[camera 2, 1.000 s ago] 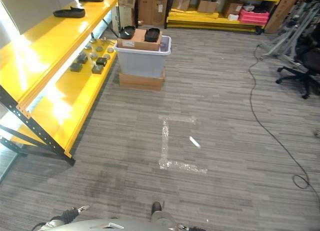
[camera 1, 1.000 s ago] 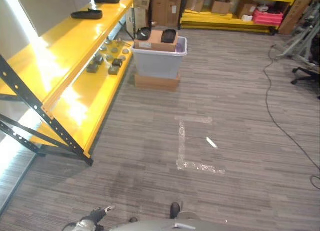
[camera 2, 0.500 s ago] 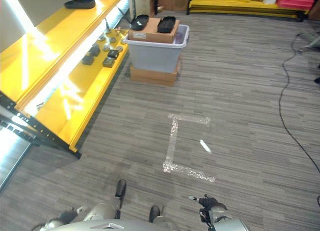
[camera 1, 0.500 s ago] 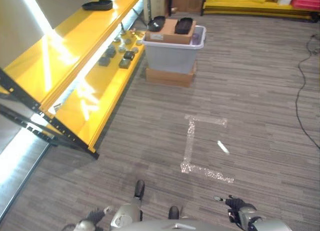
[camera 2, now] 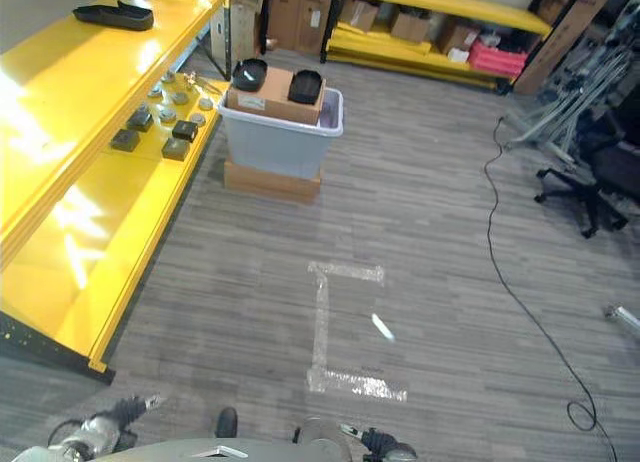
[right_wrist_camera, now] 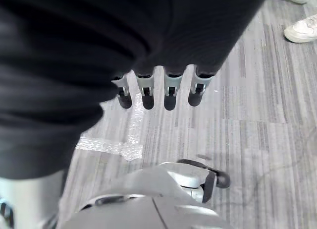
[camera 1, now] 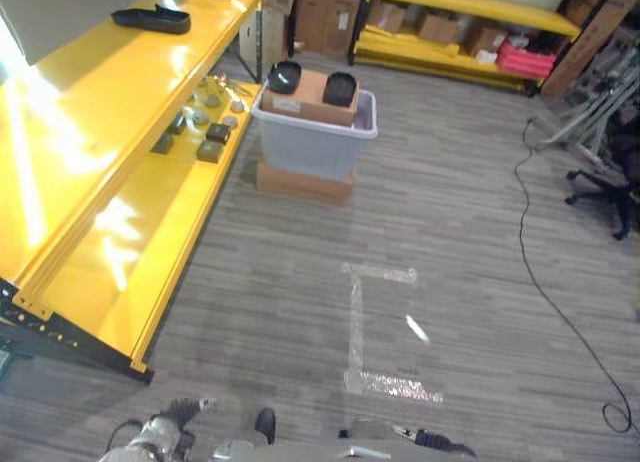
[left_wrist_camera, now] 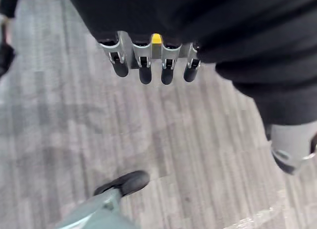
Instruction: Move parts from the plastic box to the shelf.
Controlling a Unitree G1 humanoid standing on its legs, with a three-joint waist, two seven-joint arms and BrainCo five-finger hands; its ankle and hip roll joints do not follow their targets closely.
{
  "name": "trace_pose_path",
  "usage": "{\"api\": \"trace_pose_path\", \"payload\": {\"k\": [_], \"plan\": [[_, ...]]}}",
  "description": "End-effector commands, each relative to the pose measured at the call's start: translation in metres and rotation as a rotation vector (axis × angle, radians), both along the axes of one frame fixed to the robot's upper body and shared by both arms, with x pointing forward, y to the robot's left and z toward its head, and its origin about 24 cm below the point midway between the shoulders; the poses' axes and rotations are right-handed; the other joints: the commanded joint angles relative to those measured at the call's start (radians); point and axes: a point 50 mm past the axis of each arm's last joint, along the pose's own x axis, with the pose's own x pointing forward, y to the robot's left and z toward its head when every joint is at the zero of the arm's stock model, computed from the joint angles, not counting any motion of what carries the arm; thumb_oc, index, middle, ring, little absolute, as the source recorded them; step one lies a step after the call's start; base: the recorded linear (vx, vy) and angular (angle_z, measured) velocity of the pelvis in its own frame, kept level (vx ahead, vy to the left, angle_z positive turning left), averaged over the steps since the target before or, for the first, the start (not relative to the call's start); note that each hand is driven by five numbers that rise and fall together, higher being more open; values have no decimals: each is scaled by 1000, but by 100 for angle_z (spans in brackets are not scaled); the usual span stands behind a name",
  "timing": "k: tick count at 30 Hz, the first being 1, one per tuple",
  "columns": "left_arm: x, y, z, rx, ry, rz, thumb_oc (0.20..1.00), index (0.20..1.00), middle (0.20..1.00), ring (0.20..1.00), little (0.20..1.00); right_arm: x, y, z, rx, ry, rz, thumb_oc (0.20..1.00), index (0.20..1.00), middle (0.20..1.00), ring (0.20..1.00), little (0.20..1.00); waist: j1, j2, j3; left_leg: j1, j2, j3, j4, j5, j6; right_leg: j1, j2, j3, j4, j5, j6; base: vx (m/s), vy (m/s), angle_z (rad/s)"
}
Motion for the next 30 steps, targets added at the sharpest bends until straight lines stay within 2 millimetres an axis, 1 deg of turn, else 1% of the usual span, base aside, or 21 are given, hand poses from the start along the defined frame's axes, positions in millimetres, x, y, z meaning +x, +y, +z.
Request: {"api": "trace_pose_path", "payload": {"k": [1, 2, 5, 6, 7, 9, 10, 12, 14, 15, 16, 17, 18, 19, 20, 21, 22, 25, 27, 29, 30], "plan": [[10, 5, 5, 24, -47, -18, 1000, 1000, 1000, 1000, 1000, 13, -12, 6, -48, -13, 33, 1000, 1000, 1000, 1000, 1000, -3, -3, 12, -30, 50, -45, 58, -111, -41, 55, 37, 27, -419, 232, 31, 310, -39, -9], [10, 5, 5, 24, -47, -18, 1000, 1000, 1000, 1000, 1000, 13, -12, 6, -48, -13, 33, 1000, 1000, 1000, 1000, 1000, -2, -1, 14, -26, 53, -44, 56, -113, -42, 60, 41, 26, -423, 233, 30, 332, -41, -10], [12, 3, 5, 18, -53, -11, 1000, 1000, 1000, 1000, 1000, 11, -13, 5, -54, -1, 44, 1000, 1000, 1000, 1000, 1000, -20, 3, 13, 26, 75, -46, 38, -142, -60, 23, 29, 8, -474, 282, 46, 330, -91, 11], [6, -2, 2, 10, -28, -21, 1000, 1000, 1000, 1000, 1000, 9, -13, 5, -51, 6, 42, 1000, 1000, 1000, 1000, 1000, -27, 4, 3, 54, 90, -43, 33, -160, -73, 23, 16, -21, -482, 299, 52, 349, -141, 18], [6, -2, 2, 10, -28, -21, 1000, 1000, 1000, 1000, 1000, 9, -13, 5, -52, 6, 41, 1000, 1000, 1000, 1000, 1000, -27, 5, 3, 55, 91, -44, 33, -160, -74, 24, 17, -21, -483, 299, 52, 454, -243, 8], [-1, -10, -3, -3, 4, -57, 1000, 1000, 1000, 1000, 1000, 5, -12, 4, -48, 18, 43, 1000, 1000, 1000, 1000, 1000, -33, 5, -11, 75, 107, -41, 38, -183, -85, 41, 24, -21, -486, 287, 43, 316, -219, 5], [-7, -15, -6, -10, 20, -64, 1000, 1000, 1000, 1000, 1000, 2, -10, 3, -44, 24, 37, 1000, 1000, 1000, 1000, 1000, -40, 8, -27, 96, 130, -51, 52, -193, -96, 45, 44, -6, -467, 264, 22, 235, -182, 25], [-12, -19, -8, -30, 27, -41, 1000, 1000, 1000, 1000, 1000, -4, -13, 2, -52, 44, 24, 1000, 1000, 1000, 1000, 1000, -36, 18, -34, 87, 152, -58, 92, -196, -112, 67, 56, -23, -468, 247, 7, 296, -230, 32], [-23, -27, -13, -72, 47, 3, 1000, 1000, 1000, 1000, 1000, -4, -14, 2, -54, 36, 11, 1000, 1000, 1000, 1000, 1000, -22, 26, -33, 46, 159, -78, 208, -143, -132, 100, 74, -44, -472, 220, -20, 287, -270, 16], [-25, -32, -14, -87, 48, 1, 1000, 1000, 1000, 1000, 1000, 6, -18, 6, -61, -5, 3, 1000, 1000, 1000, 1000, 1000, -14, 20, -10, -20, 138, -99, 371, -82, -141, 135, 81, -42, -496, 216, -36, 195, -223, 2], [-25, -32, -14, -87, 48, 1, 1000, 1000, 1000, 1000, 1000, 6, -18, 6, -61, -5, 3, 1000, 1000, 1000, 1000, 1000, -15, 21, -10, -24, 138, -100, 376, -84, -141, 135, 81, -43, -497, 217, -36, 240, -272, -26], [-24, -32, -14, -87, 37, 21, 1000, 1000, 1000, 1000, 1000, 19, -22, 10, -68, -54, -9, 1000, 1000, 1000, 1000, 1000, -1, 6, 14, -86, 127, -82, 480, -49, -147, 177, 76, -52, -544, 215, -46, 183, -172, -36], [-22, -32, -14, -88, 30, 36, 1000, 1000, 1000, 1000, 1000, 26, -27, 14, -81, -77, -14, 1000, 1000, 1000, 1000, 1000, 6, 1, 23, -115, 132, -55, 474, -45, -147, 194, 72, -61, -564, 209, -43, 262, -207, -34], [-22, -32, -14, -91, 24, 40, 1000, 1000, 1000, 1000, 1000, 29, -31, 16, -89, -82, -22, 1000, 1000, 1000, 1000, 1000, 17, -3, 28, -140, 128, -37, 446, -61, -146, 205, 66, -63, -569, 202, -37, 242, -111, -6], [-22, -30, -13, -87, 23, 39, 1000, 1000, 1000, 1000, 1000, 29, -34, 17, -83, -81, -43, 1000, 1000, 1000, 1000, 1000, 27, -4, 28, -157, 121, -15, 380, -86, -141, 216, 62, -68, -569, 193, -32, 344, -65, 6], [-23, -27, -13, -79, 18, 46, 1000, 1000, 1000, 1000, 1000, 35, -38, 20, -68, -117, -65, 1000, 1000, 1000, 1000, 1000, 44, 5, 27, -179, 99, 2, 270, -104, -134, 231, 65, -69, -566, 176, -25, 272, -33, 13], [-24, -27, -13, -80, 18, 46, 1000, 1000, 1000, 1000, 1000, 35, -38, 20, -68, -117, -65, 1000, 1000, 1000, 1000, 1000, 45, 4, 28, -175, 98, 3, 266, -103, -134, 233, 64, -68, -566, 175, -24, 266, 5, 13], [-34, -17, -13, -75, 21, 130, 1000, 1000, 1000, 1000, 1000, 42, -44, 25, -49, -192, -130, 1000, 1000, 1000, 1000, 1000, 77, 31, 20, -242, 48, -22, 109, -11, -117, 268, 93, -52, -569, 142, -18, 282, 36, -7], [-42, -10, -14, -69, 30, 183, 1000, 1000, 1000, 1000, 1000, 47, -48, 29, -58, -227, -160, 1000, 1000, 1000, 1000, 1000, 93, 44, 19, -281, 33, -7, 43, 27, -129, 293, 111, -32, -569, 111, -19, 319, 62, -16], [-52, -4, -14, -60, 55, 215, 1000, 1000, 1000, 1000, 1000, 48, -49, 29, -50, -226, -173, 1000, 1000, 1000, 1000, 1000, 113, 46, 17, -286, 33, -7, 54, 48, -129, 316, 121, -12, -569, 93, -20, 306, 107, -56], [-58, -1, -15, -52, 76, 224, 1000, 1000, 1000, 1000, 1000, 47, -44, 27, -16, -224, -180, 1000, 1000, 1000, 1000, 1000, 117, 42, 11, -277, 36, -8, 73, 45, -117, 329, 121, -4, -561, 82, -18, 315, 156, -60]]}}
